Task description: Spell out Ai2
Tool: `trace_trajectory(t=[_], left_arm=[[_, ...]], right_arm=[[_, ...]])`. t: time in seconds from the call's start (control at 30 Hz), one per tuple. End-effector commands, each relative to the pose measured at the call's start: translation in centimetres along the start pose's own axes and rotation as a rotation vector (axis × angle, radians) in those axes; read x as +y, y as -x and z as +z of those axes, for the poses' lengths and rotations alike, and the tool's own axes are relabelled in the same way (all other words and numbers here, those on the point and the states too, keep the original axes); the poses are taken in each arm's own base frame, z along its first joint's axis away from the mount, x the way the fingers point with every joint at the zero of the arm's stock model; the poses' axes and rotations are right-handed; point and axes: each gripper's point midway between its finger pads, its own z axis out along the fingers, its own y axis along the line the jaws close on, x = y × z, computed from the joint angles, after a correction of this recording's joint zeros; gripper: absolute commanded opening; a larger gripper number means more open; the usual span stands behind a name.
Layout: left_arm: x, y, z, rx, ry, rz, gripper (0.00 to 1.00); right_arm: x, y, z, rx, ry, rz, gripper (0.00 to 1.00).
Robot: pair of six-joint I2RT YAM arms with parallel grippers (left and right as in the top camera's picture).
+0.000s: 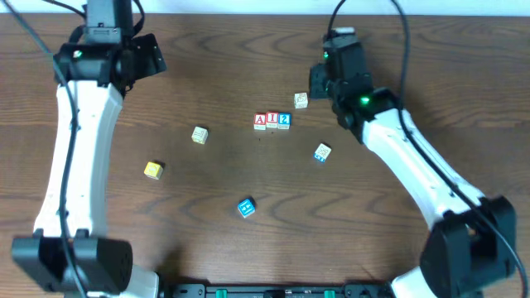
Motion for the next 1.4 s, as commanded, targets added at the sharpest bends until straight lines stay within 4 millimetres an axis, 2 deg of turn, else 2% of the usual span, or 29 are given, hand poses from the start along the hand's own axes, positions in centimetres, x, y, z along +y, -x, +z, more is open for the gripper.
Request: trace_trajectory(t=[0.0, 0.1, 0.33, 0.67, 1.0, 1.37], left_arm=[[0.2, 0.1, -0.9, -0.01, -0.006, 0.02, 0.95], [0.3, -0.1, -1.0, -0.002, -0.004, 0.022, 0.95], [0.4, -0.3, -0.9, 0.006, -0.002, 0.023, 0.95], [0.4, -0.3, -0.9, 0.006, -0.002, 0.016, 0.95], [0.4, -0.3, -0.9, 0.006, -0.002, 0.011, 0.95], [0.3, -0.3, -0.9, 0.005, -0.002, 0.011, 0.95]], right_arm=[[1.4, -1.5, 1.2, 0.055, 0.088, -0.025, 0.01], [3.5, -2.7, 2.5, 0.083, 0.19, -0.069, 0.01], [4.0, -6.5, 6.1, 0.181, 0.217, -0.074, 0.01], [4.9, -9.7, 8.5, 0.255, 0.271, -0.071, 0.01], [5.3, -11.3, 10.0, 0.281, 0.289, -0.068, 0.01], [4.8, -12.0, 10.5, 0.296, 0.267, -0.07, 0.01]])
